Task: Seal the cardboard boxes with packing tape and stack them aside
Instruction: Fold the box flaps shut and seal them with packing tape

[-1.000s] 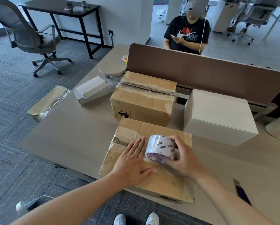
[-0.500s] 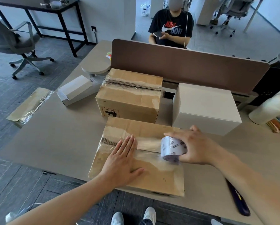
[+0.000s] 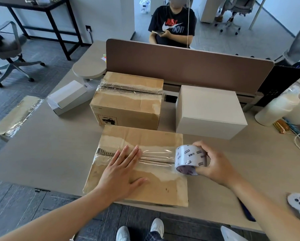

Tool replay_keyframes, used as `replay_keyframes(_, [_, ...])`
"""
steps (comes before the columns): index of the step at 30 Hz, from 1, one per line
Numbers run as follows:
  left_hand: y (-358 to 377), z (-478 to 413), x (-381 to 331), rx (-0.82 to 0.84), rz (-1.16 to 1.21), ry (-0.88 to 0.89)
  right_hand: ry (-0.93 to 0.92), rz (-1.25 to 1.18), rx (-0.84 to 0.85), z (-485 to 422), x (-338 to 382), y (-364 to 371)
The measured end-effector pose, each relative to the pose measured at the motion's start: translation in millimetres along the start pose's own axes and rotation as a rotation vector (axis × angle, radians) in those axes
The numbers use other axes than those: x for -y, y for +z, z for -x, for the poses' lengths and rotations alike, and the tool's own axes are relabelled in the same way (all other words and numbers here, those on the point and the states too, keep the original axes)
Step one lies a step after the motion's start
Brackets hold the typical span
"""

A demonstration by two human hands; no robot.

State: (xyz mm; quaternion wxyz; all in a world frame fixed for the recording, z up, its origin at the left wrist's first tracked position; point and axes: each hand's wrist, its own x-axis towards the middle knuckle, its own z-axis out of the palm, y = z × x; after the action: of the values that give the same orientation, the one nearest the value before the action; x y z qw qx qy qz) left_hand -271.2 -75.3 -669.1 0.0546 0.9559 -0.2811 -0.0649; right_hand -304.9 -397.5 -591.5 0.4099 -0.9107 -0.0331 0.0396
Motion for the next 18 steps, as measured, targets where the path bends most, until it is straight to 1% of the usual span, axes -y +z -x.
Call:
replay_keyframes(3, [0,1,0,0.005,-0.008,0.001,-0.023,0.189,0.016,-2,-13,-18])
replay_keyframes(6, [-2,0,-1,0.017,-0.009,-0.001,-0.004,0.341,0.094,1,-30,-30])
replay_keyframes(10, [-3,0,-2,0.018,-0.017,0.003,0.016,0.375,0.118,1,-45,-26])
replay_keyframes(18, [-3,0,-2,0.019,0.008,-0.011,0.018,0.37,0.154,-3,-67,-13])
